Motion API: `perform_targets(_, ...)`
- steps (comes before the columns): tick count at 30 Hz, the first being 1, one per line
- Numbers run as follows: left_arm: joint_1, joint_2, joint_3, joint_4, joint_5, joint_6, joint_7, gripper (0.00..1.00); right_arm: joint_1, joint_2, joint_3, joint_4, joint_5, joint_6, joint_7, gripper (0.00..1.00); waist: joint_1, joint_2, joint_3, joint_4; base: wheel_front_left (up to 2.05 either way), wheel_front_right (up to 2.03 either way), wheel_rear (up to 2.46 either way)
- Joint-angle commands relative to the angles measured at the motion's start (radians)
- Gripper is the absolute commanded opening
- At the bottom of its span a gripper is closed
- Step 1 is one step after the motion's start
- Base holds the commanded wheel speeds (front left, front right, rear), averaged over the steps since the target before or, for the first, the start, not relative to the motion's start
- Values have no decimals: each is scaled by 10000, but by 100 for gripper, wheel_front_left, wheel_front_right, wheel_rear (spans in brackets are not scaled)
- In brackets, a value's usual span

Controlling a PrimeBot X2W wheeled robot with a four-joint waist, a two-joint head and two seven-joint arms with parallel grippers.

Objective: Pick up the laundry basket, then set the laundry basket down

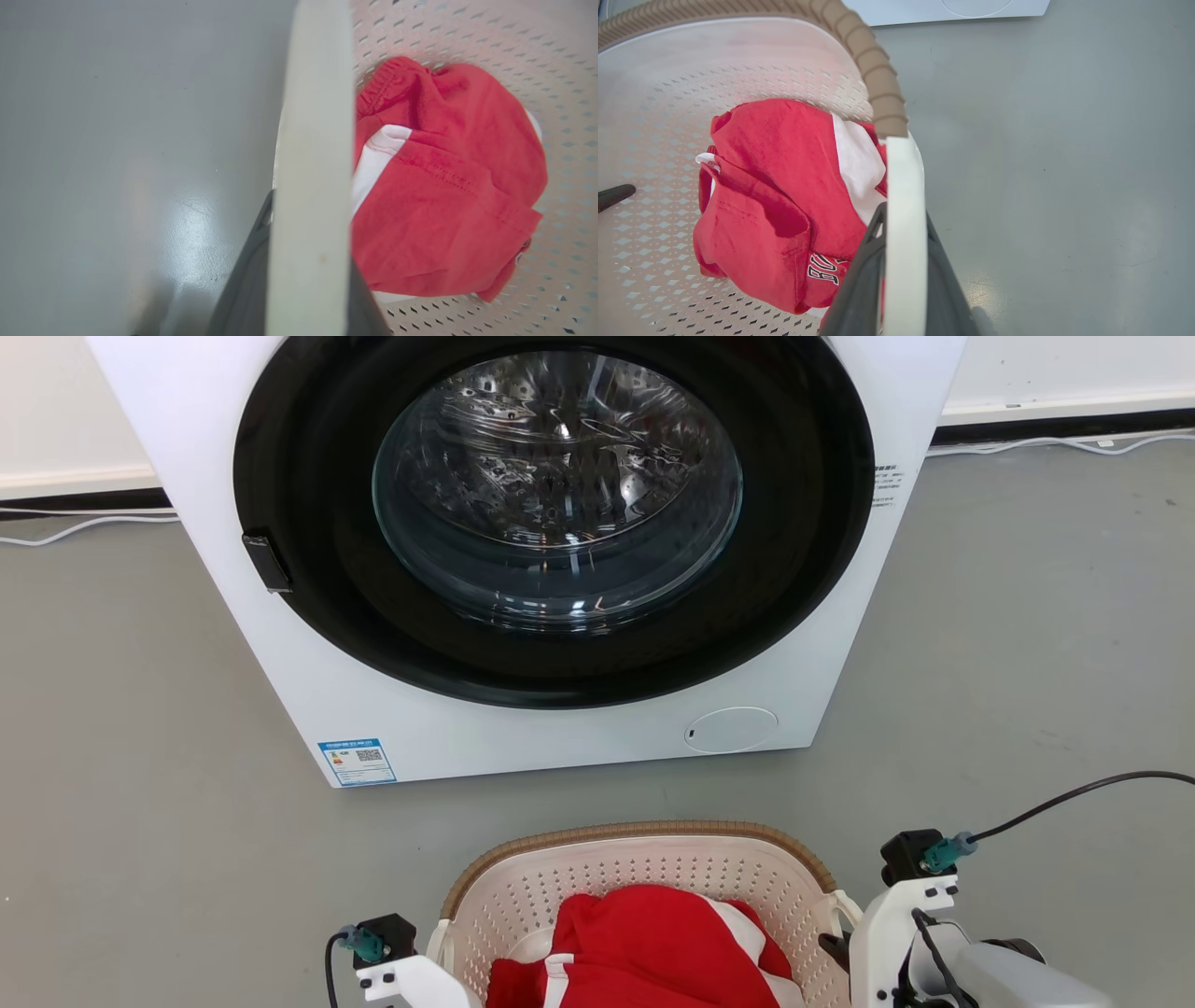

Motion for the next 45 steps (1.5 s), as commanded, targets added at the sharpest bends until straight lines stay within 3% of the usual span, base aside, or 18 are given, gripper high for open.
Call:
perform_targets(1, -479, 285, 235, -2, -168, -64, -52, 0, -174, -261, 85, 61, -76, 73, -54, 0, 1, 0, -4, 0, 0, 0, 0)
perform_targets(45, -654, 274, 131, 47, -308, -152, -366, 0, -221, -233, 101, -165, -243, 73, -344, 0, 1, 0, 200, -67, 0, 0, 0)
